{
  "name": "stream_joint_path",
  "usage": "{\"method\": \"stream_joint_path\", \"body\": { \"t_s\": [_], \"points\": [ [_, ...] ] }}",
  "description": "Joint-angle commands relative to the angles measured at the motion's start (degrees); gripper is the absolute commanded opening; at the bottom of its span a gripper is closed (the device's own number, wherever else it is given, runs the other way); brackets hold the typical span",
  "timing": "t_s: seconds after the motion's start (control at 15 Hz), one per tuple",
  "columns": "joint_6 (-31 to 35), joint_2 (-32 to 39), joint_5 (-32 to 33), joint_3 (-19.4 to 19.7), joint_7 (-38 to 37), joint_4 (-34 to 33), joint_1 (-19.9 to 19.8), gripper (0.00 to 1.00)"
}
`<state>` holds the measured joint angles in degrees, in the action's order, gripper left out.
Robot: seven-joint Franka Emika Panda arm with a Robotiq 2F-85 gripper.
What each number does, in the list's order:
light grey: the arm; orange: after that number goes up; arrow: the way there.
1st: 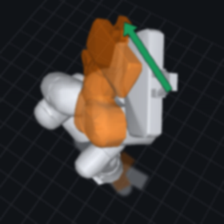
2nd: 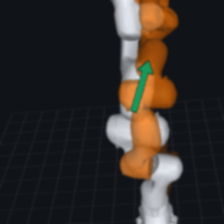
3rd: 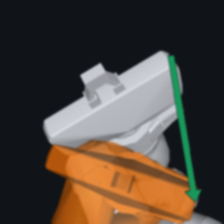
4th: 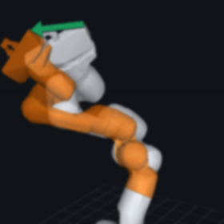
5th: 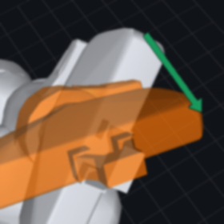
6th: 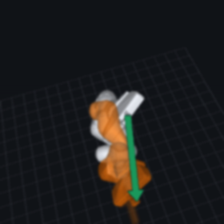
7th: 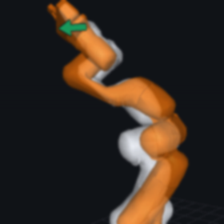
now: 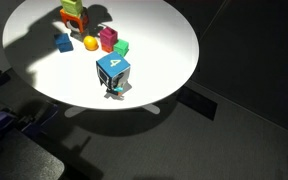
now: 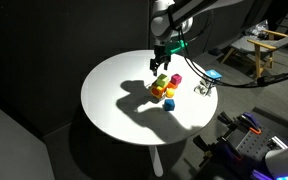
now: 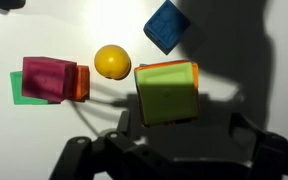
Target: Put the light green block on top of the pink block
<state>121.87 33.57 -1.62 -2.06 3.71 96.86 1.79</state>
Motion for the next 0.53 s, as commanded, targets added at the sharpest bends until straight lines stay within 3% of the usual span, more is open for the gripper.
{"method": "stream_joint_path", "body": {
  "t_s": [0.0, 0.47],
  "points": [
    [-0.3, 1.1, 1.4, 0.5, -1.0, -1.0, 0.5, 1.0],
    [0.2, 2.2, 1.8, 0.9, -1.8, -0.4, 0.6, 1.0]
  ]
}}
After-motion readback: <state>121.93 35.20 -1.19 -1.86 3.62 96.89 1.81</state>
